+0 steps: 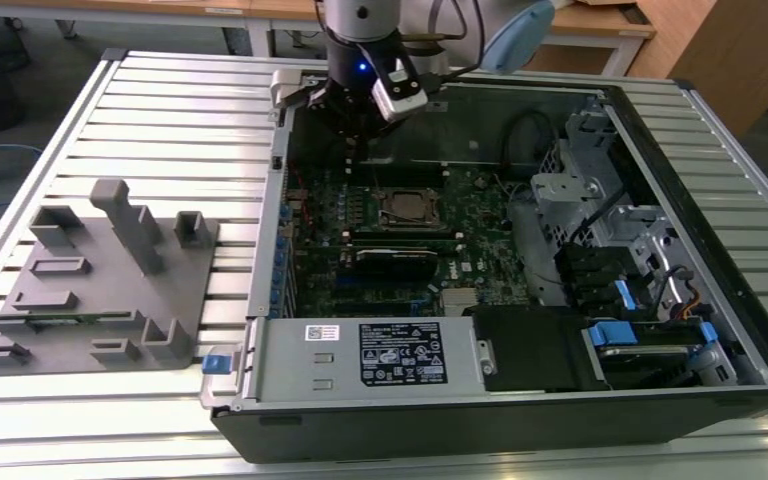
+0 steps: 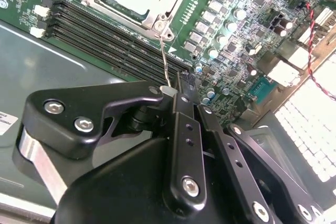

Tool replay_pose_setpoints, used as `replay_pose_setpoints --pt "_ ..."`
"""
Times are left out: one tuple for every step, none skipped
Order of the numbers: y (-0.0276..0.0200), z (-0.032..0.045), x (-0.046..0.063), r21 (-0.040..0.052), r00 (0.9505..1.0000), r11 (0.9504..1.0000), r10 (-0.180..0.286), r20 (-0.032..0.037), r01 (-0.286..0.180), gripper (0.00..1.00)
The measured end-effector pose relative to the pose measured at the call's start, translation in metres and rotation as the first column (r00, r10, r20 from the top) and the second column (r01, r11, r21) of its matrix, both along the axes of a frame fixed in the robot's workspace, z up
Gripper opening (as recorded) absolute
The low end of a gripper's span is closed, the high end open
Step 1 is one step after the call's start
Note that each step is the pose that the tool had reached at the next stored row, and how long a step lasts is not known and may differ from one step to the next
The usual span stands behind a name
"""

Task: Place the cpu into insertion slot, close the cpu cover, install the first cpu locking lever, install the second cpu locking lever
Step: 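Install the first cpu locking lever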

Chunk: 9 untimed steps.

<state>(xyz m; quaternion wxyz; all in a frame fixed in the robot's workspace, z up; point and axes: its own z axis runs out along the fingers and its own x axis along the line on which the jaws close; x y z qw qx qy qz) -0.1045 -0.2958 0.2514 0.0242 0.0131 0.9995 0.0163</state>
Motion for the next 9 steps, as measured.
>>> replay_pose_setpoints --pt "0.0 0.0 0.0008 0.0 1.0 1.0 0.0 0.0 0.0 0.1" --pt "-0.0001 0.0 0.0016 0.0 1.0 1.0 0.0 0.0001 0.0 0.1" --pt "-0.0001 0.0 0.0024 0.0 1.0 1.0 0.0 0.0 0.0 0.1" --pt "-0.0001 0.0 0.0033 0.0 1.0 1.0 0.0 0.0 0.0 0.1" --pt "-0.0002 0.0 0.0043 0.0001 1.0 1.0 0.0 0.0001 0.0 0.1" --pt "-0.0002 0.0 0.0055 0.0 1.0 1.0 0.0 0.0 0.0 0.1" --pt "-0.0003 0.0 0.0065 0.0 1.0 1.0 0.0 0.0 0.0 0.1" --pt "-0.0003 0.0 0.0075 0.0 1.0 1.0 0.0 0.0 0.0 0.1" --pt "-0.0004 0.0 0.0084 0.0 1.0 1.0 0.0 0.0 0.0 0.1"
